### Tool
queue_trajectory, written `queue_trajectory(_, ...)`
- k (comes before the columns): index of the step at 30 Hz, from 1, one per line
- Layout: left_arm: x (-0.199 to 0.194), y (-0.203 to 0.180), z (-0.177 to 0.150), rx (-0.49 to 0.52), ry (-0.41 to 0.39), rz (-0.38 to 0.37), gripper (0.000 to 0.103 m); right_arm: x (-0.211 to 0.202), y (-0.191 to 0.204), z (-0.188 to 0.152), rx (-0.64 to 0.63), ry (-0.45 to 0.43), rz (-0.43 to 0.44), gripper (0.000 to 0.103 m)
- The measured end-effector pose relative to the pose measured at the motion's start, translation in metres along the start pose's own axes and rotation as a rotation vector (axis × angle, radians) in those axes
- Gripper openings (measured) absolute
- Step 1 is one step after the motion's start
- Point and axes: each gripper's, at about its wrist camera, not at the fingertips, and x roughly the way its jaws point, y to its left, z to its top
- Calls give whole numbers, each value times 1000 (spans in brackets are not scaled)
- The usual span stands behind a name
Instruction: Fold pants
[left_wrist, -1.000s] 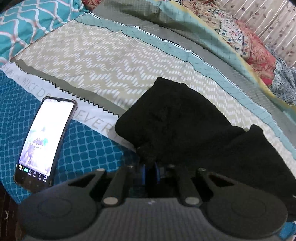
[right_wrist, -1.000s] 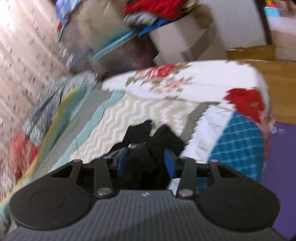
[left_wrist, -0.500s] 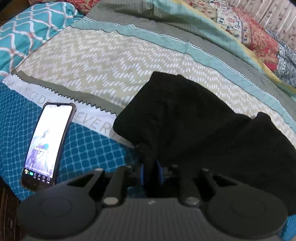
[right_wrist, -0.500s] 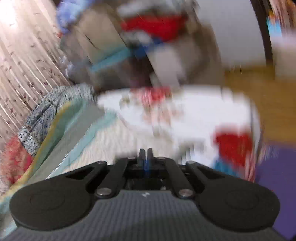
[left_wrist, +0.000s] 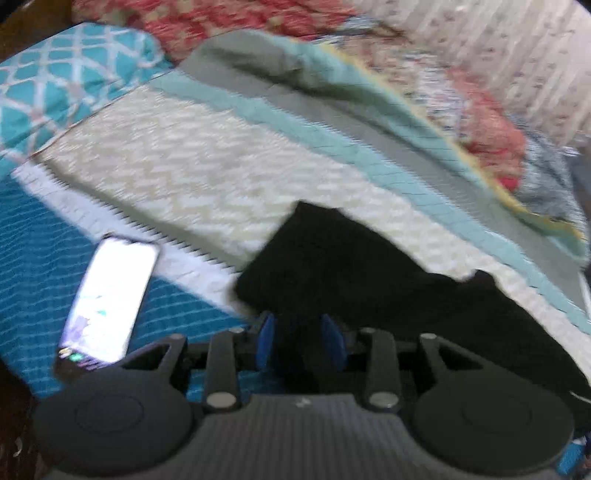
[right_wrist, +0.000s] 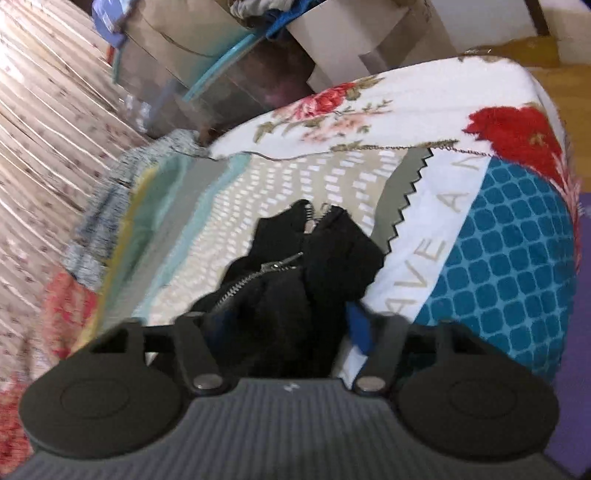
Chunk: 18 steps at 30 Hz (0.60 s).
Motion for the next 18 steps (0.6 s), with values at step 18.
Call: queue_trajectory(18, 51, -55, -43, 172, 123, -125, 31, -71, 188, -160, -1104, 64, 268, 21)
